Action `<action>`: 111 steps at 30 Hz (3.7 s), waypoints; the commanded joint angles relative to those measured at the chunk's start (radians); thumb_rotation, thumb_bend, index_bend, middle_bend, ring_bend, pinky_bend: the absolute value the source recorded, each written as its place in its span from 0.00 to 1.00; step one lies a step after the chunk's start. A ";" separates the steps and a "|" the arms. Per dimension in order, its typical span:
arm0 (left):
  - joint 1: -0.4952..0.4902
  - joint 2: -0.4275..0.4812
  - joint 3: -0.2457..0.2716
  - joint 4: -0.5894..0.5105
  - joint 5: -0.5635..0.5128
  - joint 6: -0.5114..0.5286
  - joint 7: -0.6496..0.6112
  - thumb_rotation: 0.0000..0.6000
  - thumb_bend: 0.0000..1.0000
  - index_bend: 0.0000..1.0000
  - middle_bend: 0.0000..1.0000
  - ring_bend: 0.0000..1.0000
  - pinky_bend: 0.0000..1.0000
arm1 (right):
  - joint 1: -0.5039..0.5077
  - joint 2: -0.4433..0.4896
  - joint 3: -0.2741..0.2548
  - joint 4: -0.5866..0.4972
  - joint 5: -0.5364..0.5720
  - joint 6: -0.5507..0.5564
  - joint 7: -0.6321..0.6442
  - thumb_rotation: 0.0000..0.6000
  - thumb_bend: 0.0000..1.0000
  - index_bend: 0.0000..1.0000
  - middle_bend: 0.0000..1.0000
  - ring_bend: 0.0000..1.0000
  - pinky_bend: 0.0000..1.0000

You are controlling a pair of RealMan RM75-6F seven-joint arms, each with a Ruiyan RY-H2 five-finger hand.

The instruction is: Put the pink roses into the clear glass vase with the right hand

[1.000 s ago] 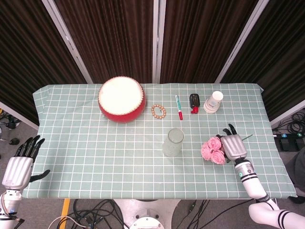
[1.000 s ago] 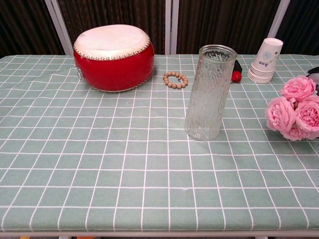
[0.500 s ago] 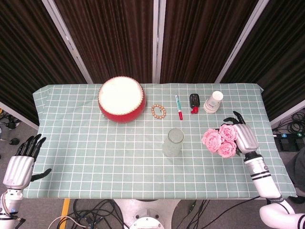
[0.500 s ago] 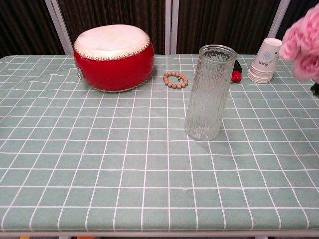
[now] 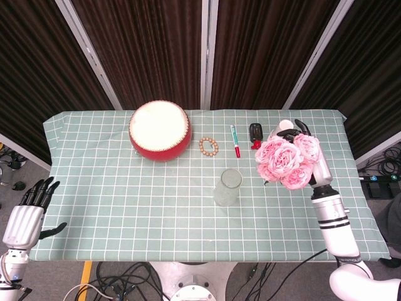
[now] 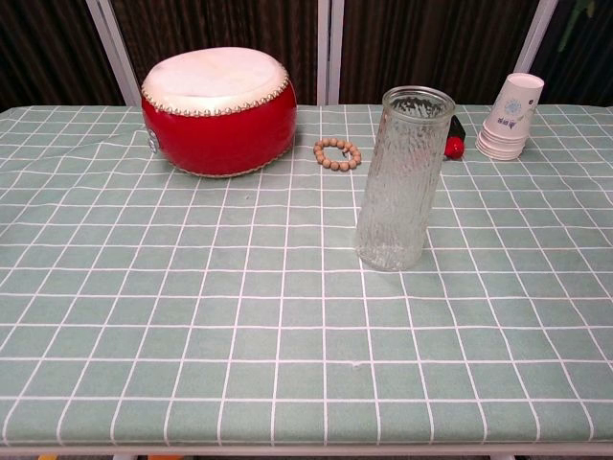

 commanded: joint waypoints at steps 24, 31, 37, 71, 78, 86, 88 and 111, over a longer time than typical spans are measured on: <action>-0.001 0.001 -0.003 0.027 -0.011 -0.008 -0.030 1.00 0.02 0.07 0.02 0.00 0.17 | 0.079 -0.216 0.140 -0.192 0.259 0.022 0.073 1.00 0.17 0.65 0.69 0.30 0.01; -0.005 0.004 -0.003 0.016 -0.006 -0.009 -0.023 1.00 0.02 0.07 0.02 0.00 0.17 | 0.057 -0.182 0.148 -0.256 0.291 0.049 0.043 1.00 0.17 0.65 0.69 0.30 0.01; -0.007 0.003 -0.004 0.007 -0.006 -0.011 -0.019 1.00 0.02 0.07 0.02 0.00 0.17 | 0.041 -0.143 0.172 -0.302 0.382 0.010 0.085 1.00 0.17 0.65 0.69 0.30 0.01; 0.004 -0.005 -0.004 0.048 -0.024 -0.006 -0.064 1.00 0.02 0.07 0.02 0.00 0.17 | 0.133 -0.290 0.120 -0.069 0.520 -0.052 0.032 1.00 0.16 0.58 0.67 0.25 0.01; 0.007 -0.008 0.000 0.058 -0.025 -0.010 -0.070 1.00 0.02 0.07 0.02 0.00 0.17 | 0.139 -0.317 0.102 -0.029 0.523 -0.086 0.022 1.00 0.15 0.51 0.62 0.21 0.00; 0.010 -0.007 -0.002 0.062 -0.029 -0.008 -0.075 1.00 0.02 0.07 0.02 0.00 0.17 | 0.126 -0.325 0.087 -0.003 0.481 -0.126 0.033 1.00 0.13 0.32 0.49 0.11 0.00; 0.009 -0.008 -0.001 0.063 -0.029 -0.010 -0.075 1.00 0.02 0.07 0.02 0.00 0.17 | 0.122 -0.323 0.084 -0.001 0.483 -0.125 0.028 1.00 0.13 0.26 0.44 0.08 0.00; 0.007 -0.004 -0.005 0.050 -0.026 -0.009 -0.066 1.00 0.02 0.07 0.02 0.00 0.17 | -0.032 -0.080 -0.054 -0.033 0.223 -0.161 -0.065 1.00 0.10 0.00 0.06 0.00 0.00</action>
